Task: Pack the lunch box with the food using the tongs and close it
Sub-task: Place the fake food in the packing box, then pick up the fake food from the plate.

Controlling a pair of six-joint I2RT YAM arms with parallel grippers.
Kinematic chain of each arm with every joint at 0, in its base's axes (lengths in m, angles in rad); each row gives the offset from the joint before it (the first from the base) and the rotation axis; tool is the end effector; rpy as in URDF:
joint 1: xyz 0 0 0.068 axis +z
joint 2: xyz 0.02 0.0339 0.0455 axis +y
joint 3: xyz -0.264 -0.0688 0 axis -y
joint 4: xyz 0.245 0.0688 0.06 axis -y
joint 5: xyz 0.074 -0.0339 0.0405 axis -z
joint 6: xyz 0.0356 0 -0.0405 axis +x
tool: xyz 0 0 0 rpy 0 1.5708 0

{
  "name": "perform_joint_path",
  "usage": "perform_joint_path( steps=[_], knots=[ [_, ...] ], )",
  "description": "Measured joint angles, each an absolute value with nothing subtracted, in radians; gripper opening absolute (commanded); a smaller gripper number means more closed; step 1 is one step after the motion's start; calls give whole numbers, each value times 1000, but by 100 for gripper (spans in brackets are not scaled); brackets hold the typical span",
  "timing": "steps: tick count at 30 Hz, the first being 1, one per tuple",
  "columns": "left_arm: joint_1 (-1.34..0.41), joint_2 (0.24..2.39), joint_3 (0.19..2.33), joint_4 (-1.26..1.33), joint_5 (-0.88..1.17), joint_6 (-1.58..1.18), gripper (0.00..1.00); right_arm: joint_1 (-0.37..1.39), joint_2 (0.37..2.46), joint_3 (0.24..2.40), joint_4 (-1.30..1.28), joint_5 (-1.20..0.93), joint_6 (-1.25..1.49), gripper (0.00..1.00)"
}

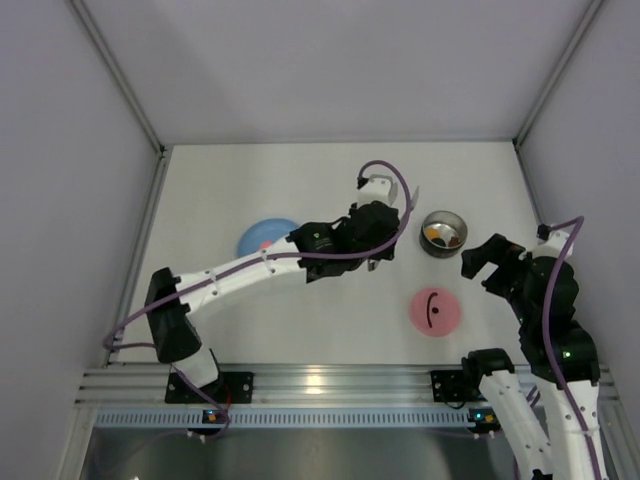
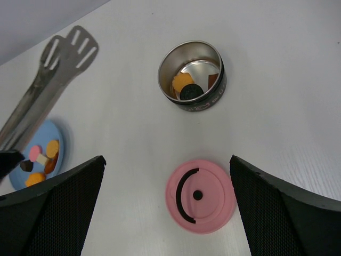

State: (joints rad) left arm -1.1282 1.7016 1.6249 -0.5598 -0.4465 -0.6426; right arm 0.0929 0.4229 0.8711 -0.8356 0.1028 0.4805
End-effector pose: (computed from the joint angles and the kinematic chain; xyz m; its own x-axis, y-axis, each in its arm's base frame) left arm 0.1803 -0.3446 0.3532 -0.6031 0.0104 -0.7976 0.3809 0.8823 -0.2765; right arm 0.0754 0.0034 0.3408 -0.3325 0.4308 -0.8390 0.1759 0.9023 0.3936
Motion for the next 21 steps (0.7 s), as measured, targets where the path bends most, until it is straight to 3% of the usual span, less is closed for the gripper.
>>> perform_joint_path(
  steps=[8,21],
  knots=[
    [-1113,1412,1402,-765,-624,-777,48,93,429,818,-827,73,485,99],
    [-1029,1084,1081,-1032,-675,-1014,46,93,477,749,-790,5,500,99]
  ],
)
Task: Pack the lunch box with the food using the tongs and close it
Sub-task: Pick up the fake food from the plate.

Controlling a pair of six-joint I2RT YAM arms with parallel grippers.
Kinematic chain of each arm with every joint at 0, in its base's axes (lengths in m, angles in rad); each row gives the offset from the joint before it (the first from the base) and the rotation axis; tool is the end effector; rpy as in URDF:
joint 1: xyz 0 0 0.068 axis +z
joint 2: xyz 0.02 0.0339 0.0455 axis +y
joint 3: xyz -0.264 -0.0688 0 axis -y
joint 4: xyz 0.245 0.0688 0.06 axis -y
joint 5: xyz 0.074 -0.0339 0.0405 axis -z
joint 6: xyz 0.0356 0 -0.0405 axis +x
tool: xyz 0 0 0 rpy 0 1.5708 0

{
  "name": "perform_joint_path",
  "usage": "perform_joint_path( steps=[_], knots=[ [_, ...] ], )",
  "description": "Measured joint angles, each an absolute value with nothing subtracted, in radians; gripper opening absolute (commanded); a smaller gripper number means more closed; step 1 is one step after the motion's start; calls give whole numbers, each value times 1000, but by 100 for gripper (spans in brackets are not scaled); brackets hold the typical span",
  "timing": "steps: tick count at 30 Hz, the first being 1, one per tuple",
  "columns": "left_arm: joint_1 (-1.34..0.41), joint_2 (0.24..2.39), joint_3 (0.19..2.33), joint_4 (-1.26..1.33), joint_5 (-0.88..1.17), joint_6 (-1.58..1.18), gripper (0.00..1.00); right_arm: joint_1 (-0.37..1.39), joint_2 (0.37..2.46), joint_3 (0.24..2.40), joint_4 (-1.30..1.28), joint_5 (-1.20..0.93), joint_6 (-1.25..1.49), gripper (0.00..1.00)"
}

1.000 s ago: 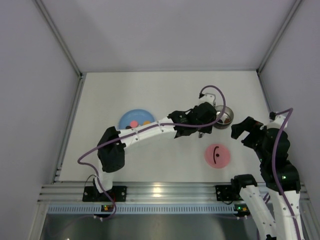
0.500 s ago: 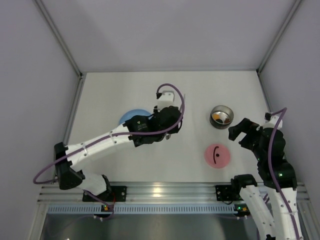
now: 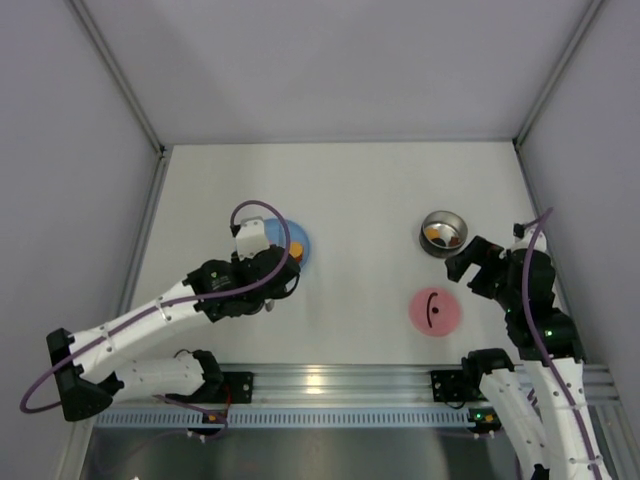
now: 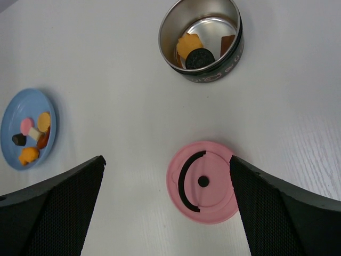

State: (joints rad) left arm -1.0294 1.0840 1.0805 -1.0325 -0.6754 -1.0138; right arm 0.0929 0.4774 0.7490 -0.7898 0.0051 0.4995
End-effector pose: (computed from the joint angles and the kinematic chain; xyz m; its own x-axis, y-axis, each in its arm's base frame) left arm 0.1188 -0.1544 0.3184 -0.6627 -0.1834 -0.7260 -0.1096 0.9829 -0.1483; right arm 0.1002 0.0092 0.3040 -0.4752 0.4368 -0.7638 0.1587 0.8964 0.4139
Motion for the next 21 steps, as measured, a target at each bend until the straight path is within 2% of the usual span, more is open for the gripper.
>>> perform_joint_path(
  steps=[9,21],
  knots=[
    [-989,1058,966,-1079,-668,-1106,47,93,484,734,-741,-23,501,99],
    [-891,1049,873,-1036,-601,-1088,47,93,493,726,-726,-32,501,100]
  ],
)
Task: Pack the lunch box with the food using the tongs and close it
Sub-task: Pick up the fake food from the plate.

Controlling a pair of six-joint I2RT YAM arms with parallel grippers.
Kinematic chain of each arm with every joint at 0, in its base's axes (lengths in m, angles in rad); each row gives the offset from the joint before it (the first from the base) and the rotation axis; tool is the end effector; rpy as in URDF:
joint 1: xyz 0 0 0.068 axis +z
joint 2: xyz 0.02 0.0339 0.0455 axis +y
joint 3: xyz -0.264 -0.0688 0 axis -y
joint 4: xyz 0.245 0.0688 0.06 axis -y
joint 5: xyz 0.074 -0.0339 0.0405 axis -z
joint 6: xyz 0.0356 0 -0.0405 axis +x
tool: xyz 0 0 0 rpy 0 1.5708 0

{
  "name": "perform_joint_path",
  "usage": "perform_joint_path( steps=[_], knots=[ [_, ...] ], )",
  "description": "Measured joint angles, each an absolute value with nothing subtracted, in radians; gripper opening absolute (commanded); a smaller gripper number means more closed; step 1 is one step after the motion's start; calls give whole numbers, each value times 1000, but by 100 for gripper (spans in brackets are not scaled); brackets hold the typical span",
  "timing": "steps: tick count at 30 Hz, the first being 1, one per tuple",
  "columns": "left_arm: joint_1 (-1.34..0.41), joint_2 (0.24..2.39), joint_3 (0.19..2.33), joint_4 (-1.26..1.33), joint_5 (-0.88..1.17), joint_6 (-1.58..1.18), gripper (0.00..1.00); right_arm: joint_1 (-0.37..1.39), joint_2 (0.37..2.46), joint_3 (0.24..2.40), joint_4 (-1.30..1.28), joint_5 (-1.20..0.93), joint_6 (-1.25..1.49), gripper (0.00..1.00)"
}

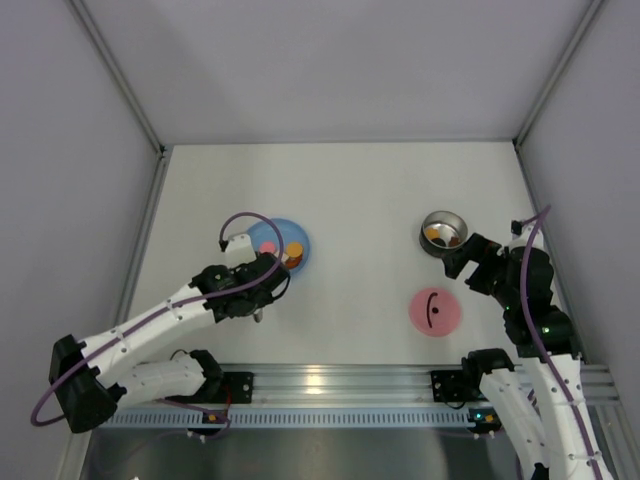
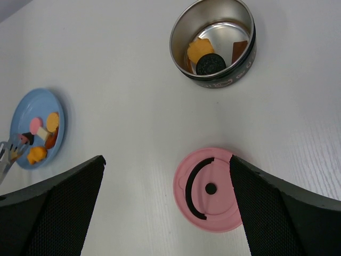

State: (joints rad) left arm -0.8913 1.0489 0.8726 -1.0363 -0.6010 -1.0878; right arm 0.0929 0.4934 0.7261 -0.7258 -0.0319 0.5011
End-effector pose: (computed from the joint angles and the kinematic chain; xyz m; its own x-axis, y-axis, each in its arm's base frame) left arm 0.1265 -0.1245 0.2617 -0.7312 -0.2572 -0.6318 -0.2811 0.9575 -0.0645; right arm 0.1080 0.0112 0.3015 -0.4714 0.4383 -0.7653 0.1206 0.8916 0.4364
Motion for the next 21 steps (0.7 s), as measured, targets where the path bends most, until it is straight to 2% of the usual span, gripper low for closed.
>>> perform_joint_path(
  steps=[21],
  knots=[
    [-816,1050,848,-936,-545,-1008,45,93,486,708,-725,-33,501,99]
  ],
)
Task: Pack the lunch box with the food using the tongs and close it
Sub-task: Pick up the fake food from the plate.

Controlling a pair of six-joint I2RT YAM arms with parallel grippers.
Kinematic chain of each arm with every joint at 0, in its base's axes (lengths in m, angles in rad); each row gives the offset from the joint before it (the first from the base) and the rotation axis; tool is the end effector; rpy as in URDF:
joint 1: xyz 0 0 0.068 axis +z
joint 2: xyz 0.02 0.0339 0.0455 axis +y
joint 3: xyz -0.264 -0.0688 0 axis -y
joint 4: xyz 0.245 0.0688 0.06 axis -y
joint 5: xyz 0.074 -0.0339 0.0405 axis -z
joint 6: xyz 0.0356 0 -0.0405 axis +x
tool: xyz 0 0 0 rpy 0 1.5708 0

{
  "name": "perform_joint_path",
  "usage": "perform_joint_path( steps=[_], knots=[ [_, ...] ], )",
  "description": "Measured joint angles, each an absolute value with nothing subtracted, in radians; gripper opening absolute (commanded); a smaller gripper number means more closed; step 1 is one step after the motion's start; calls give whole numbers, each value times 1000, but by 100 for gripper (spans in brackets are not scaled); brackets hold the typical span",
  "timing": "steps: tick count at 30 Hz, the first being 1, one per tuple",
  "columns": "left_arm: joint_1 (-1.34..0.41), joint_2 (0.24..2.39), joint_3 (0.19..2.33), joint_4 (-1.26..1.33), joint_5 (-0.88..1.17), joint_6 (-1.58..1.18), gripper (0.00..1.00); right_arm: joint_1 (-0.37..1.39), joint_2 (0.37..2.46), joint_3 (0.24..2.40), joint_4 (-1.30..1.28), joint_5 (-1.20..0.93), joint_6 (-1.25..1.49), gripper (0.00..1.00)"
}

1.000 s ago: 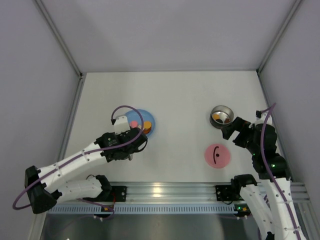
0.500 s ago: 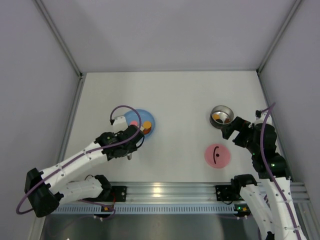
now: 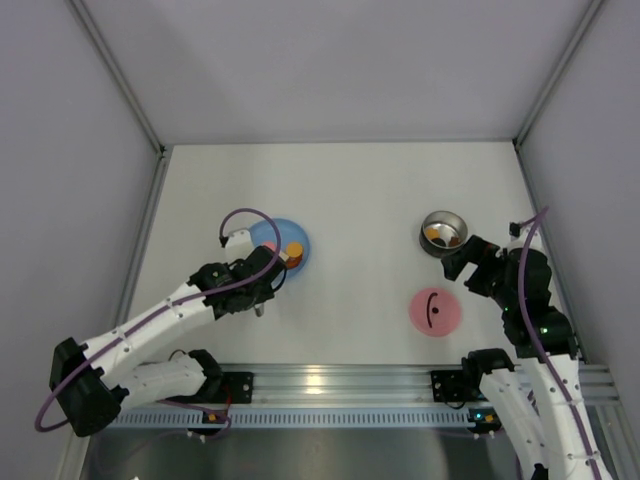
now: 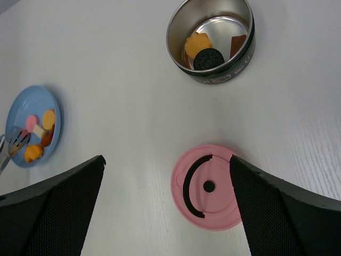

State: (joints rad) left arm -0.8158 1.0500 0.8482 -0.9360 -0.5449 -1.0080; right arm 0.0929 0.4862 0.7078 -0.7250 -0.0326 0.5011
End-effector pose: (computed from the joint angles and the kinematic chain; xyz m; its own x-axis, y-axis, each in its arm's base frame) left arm 0.1399 -0.1217 0.2574 -0.7326 -0.2769 -0.6218 -0.2733 0.9563 -0.1038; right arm 0.1078 0.0112 0.2964 -0.4795 0.4375 -0.7607 0.1245 0.8920 0.4346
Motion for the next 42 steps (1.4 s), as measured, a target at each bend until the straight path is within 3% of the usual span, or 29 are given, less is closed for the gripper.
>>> perform_joint_path(
  steps=[7,8,16,32,36,42],
  knots=[
    [-795,1051,828,-912,-528,-989,41,93,484,705,-725,-33,501,99],
    [-794,1052,825,-909,-526,-987,33,93,484,705,-725,-33,501,99],
    [-793,1057,819,-897,-514,-973,12,93,480,699,-726,-36,501,99],
    [-792,1079,1138,-963,-512,-885,6,93,477,701,-726,-36,501,99],
    [-810,1161,1225,-950,-493,-848,6,93,469,706,-731,-27,501,99],
    [-975,1420,1452,-892,-482,-796,8,93,463,753,-744,-11,501,99]
  ],
)
